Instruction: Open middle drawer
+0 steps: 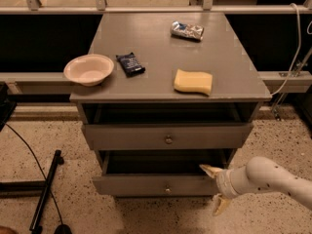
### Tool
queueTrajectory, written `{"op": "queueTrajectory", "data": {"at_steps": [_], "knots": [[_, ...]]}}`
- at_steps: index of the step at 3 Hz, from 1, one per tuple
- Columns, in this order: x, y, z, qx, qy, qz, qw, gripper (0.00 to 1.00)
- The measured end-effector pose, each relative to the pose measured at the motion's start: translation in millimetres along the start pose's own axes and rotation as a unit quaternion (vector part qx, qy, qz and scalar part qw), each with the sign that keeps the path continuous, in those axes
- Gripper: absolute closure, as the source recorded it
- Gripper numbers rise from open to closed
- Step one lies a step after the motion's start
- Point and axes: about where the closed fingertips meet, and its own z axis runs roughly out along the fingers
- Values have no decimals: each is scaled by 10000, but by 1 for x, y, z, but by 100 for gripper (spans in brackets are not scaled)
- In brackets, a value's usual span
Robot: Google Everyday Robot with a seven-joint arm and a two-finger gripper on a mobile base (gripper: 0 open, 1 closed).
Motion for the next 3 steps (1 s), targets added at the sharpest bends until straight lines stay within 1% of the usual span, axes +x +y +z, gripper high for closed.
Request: {"op": "queueTrajectory", "data": {"at_steps": [1,2,3], "knots": [[17,-5,13,-80,97,174,9998,0],[31,-7,23,-134,133,373,9991,9],[36,-10,30,-191,133,496,9985,14]]}}
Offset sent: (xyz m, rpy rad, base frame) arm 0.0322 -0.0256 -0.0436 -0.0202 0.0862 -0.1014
